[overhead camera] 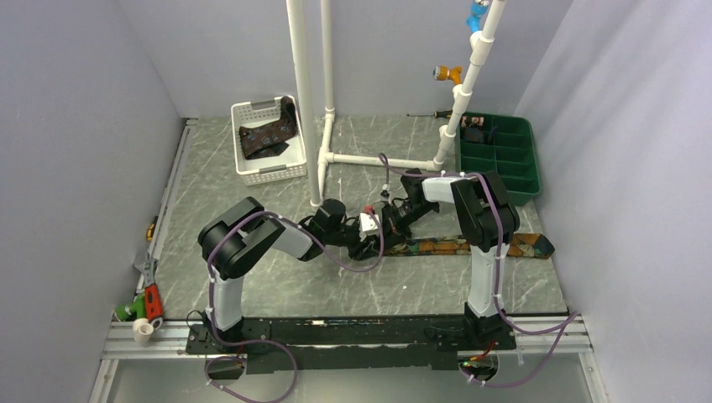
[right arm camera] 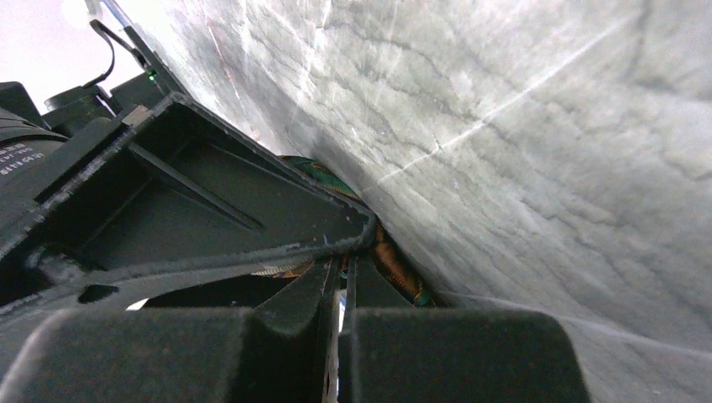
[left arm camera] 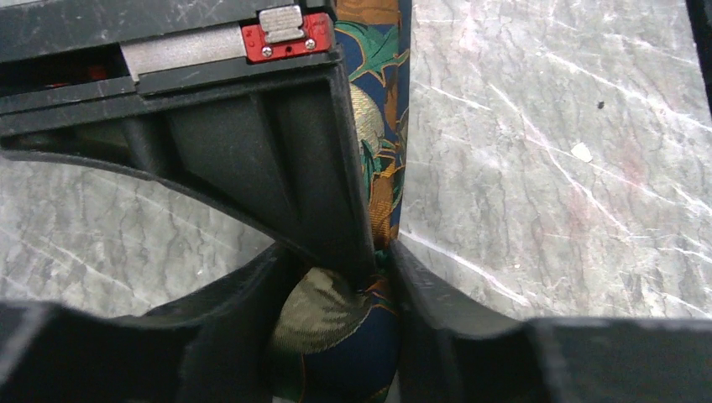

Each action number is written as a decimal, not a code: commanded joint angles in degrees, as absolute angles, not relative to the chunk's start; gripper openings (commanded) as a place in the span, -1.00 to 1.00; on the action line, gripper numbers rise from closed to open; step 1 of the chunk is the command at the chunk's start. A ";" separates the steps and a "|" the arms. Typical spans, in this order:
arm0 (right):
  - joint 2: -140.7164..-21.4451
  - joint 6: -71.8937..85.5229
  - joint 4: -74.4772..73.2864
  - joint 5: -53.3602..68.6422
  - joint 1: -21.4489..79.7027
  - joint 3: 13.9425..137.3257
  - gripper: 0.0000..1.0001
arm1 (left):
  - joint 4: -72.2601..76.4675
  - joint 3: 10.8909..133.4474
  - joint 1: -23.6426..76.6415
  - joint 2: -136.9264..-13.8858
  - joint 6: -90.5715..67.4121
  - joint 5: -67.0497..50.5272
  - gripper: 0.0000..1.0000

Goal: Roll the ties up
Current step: Roll the tie at the center of the board.

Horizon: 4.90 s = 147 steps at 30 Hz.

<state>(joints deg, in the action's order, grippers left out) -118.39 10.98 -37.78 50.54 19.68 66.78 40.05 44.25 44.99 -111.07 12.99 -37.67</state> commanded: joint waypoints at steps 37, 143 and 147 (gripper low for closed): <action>-124.85 6.36 -29.91 34.14 21.53 65.31 -1.00 | 45.07 36.38 43.19 -105.24 13.61 -39.15 0.13; -108.40 13.53 -29.45 21.21 17.33 55.94 -1.00 | 18.18 42.61 44.10 -108.81 20.27 -34.53 0.03; -109.15 12.53 -30.26 20.21 17.63 56.51 -1.00 | 23.47 40.89 43.79 -107.22 20.32 -35.59 0.13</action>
<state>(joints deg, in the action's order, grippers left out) -105.56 17.61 -28.29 38.17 18.39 57.28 28.97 44.88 44.80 -107.13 20.36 -35.77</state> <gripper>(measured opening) 0.021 0.537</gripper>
